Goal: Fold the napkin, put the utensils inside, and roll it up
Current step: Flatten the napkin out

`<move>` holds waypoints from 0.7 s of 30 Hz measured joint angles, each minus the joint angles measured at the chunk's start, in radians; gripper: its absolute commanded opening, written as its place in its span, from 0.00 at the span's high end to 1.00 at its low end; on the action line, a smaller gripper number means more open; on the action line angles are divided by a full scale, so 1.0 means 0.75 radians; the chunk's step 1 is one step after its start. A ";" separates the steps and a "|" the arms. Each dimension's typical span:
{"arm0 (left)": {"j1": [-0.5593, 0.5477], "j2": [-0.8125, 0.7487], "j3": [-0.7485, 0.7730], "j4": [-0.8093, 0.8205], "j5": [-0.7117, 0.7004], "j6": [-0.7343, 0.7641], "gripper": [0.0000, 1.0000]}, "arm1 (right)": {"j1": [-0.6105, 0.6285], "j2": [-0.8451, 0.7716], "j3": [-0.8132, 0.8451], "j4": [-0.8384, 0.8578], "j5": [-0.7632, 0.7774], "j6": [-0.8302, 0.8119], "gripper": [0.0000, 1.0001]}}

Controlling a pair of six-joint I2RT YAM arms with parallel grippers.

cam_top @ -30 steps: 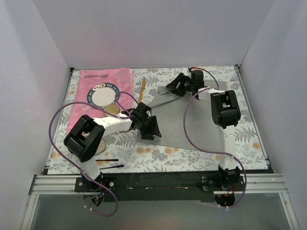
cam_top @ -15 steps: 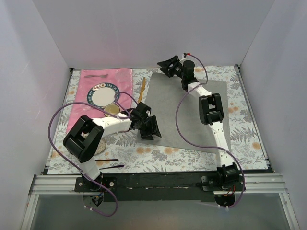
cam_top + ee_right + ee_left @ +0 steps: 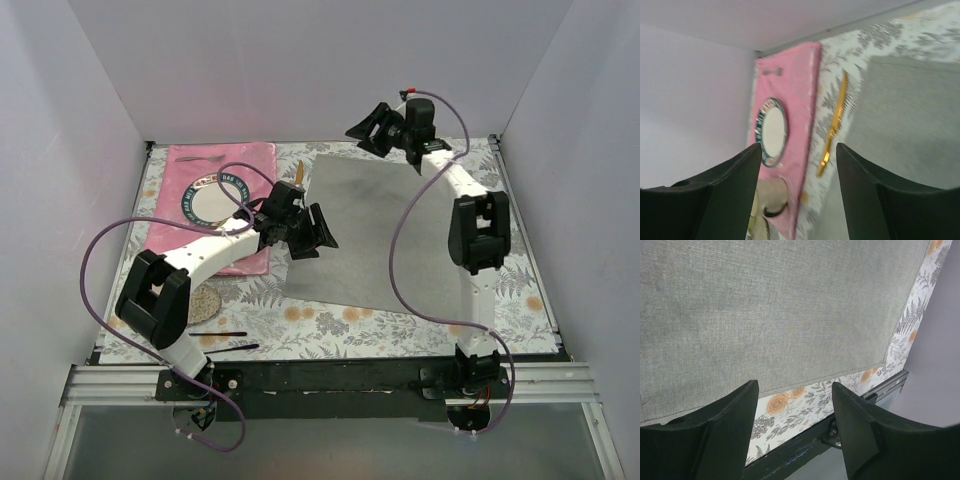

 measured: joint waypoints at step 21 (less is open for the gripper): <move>0.329 -0.264 0.579 -0.657 -0.303 -0.111 0.09 | 0.567 -1.061 -0.933 -1.219 0.585 -0.846 0.36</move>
